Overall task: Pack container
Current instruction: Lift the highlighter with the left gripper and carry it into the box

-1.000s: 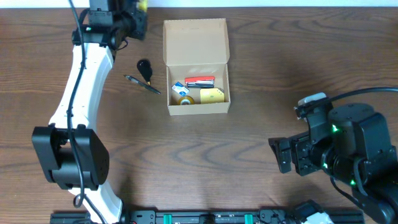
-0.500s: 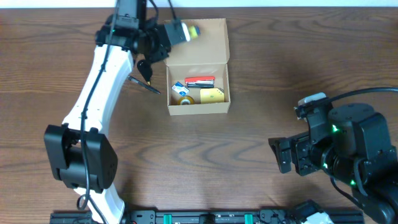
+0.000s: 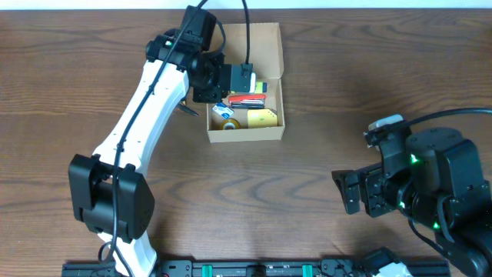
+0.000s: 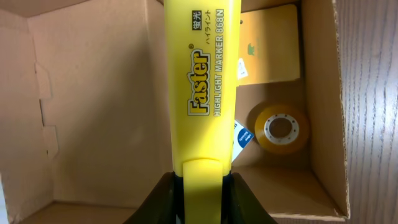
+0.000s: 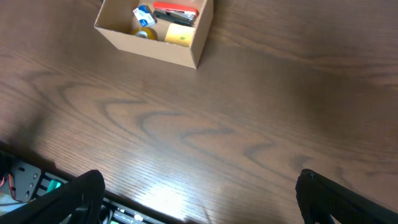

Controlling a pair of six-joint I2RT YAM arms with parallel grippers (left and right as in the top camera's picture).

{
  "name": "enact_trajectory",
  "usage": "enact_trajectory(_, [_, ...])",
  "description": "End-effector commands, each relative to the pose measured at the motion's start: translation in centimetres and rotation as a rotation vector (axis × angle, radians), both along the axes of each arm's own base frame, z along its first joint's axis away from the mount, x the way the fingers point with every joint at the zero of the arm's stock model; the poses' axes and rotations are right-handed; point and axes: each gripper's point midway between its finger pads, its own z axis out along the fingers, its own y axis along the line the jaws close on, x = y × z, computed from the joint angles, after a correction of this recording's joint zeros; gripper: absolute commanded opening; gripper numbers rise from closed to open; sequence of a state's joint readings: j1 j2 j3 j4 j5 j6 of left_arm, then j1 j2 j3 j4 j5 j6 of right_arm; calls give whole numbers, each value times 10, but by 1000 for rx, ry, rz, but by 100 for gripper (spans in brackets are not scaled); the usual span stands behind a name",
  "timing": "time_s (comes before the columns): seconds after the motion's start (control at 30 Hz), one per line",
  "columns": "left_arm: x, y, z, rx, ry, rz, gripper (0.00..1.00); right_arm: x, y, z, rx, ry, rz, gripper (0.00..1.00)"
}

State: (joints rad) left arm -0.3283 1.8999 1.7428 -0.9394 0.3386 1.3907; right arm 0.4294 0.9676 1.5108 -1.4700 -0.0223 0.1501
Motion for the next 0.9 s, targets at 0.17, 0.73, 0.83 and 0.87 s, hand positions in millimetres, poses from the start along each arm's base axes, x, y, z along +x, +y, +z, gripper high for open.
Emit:
enact_trajectory(0.17, [2, 5, -4, 25, -15, -30, 6, 1, -3, 4, -8, -18, -6, 99])
enact_trajectory(0.73, [29, 6, -69, 92, 34, -3, 6, 1, -3, 4, -8, -18, -6, 99])
enact_trajectory(0.83, [34, 7, -78, 101, 34, 21, 6, 1, -3, 4, -8, -18, -6, 99])
enact_trajectory(0.87, [36, 7, -81, 103, 35, 24, 6, 1, -3, 4, -8, -18, -6, 99])
